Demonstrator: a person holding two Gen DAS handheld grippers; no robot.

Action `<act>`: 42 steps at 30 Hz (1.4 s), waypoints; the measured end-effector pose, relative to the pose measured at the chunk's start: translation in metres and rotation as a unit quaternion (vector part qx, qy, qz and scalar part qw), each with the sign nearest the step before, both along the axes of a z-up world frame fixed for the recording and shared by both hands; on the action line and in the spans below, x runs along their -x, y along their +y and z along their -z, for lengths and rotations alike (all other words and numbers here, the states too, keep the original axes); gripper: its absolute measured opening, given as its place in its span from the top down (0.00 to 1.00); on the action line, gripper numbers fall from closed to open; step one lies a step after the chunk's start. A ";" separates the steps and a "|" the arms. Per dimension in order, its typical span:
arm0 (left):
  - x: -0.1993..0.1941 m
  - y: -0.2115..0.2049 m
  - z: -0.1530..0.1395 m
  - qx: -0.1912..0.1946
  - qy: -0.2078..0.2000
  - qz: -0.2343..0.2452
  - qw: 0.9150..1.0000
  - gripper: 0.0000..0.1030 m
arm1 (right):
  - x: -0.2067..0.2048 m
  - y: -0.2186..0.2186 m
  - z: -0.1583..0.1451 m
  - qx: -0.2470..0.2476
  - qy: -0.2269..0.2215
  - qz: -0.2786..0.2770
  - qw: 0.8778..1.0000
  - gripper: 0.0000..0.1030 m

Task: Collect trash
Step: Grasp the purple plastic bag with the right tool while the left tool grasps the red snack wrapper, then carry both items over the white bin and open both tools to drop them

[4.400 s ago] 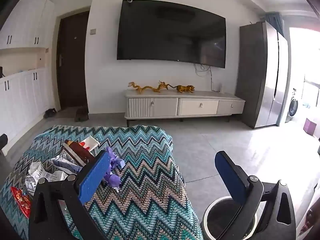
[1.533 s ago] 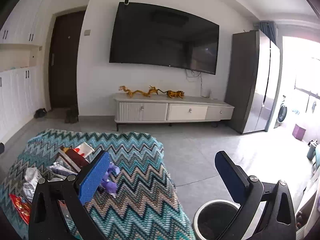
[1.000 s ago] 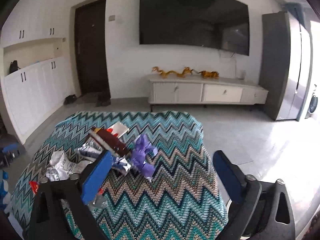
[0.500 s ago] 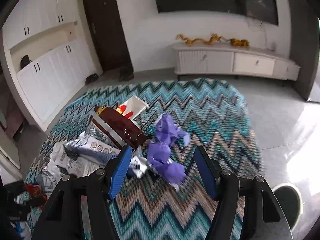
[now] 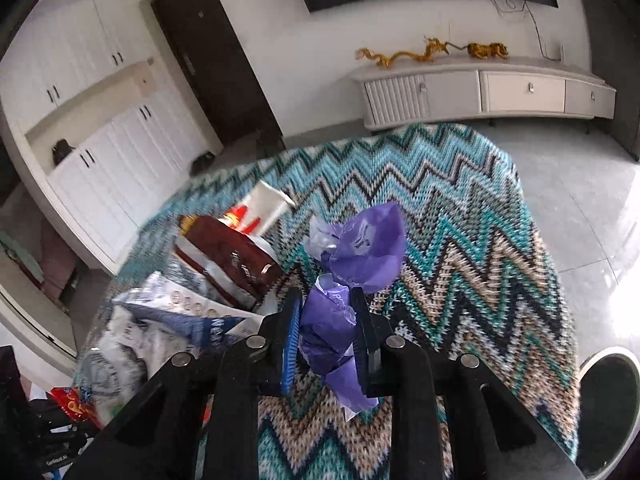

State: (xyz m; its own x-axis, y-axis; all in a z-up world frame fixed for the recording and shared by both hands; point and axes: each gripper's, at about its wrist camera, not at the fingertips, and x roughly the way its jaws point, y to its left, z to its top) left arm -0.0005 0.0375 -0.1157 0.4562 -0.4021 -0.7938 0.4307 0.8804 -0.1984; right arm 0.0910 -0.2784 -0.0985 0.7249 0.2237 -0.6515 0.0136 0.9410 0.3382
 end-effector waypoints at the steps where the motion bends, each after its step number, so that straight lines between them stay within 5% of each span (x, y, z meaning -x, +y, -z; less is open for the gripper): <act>1: 0.006 0.001 -0.005 0.002 -0.005 0.002 1.000 0.90 | 0.008 -0.003 -0.004 -0.004 -0.008 0.000 1.000 0.77; 10: 0.024 -0.024 -0.059 0.014 -0.047 0.043 0.998 0.90 | 0.066 -0.033 -0.027 -0.042 -0.055 0.013 0.998 0.77; 21: 0.013 -0.178 -0.089 0.006 -0.043 0.204 0.978 0.90 | 0.152 -0.158 0.005 -0.056 -0.045 0.144 0.987 0.77; 29: 0.005 -0.363 -0.052 -0.013 0.005 0.319 0.948 0.90 | 0.191 -0.258 0.070 -0.083 0.014 0.257 0.963 0.77; 38: -0.013 -0.492 0.011 -0.013 0.096 0.327 0.940 0.87 | 0.215 -0.331 0.126 -0.119 0.053 0.337 0.932 0.71; 42: -0.018 -0.518 0.040 -0.005 0.151 0.326 0.933 0.78 | 0.229 -0.344 0.134 -0.121 0.062 0.364 0.921 0.58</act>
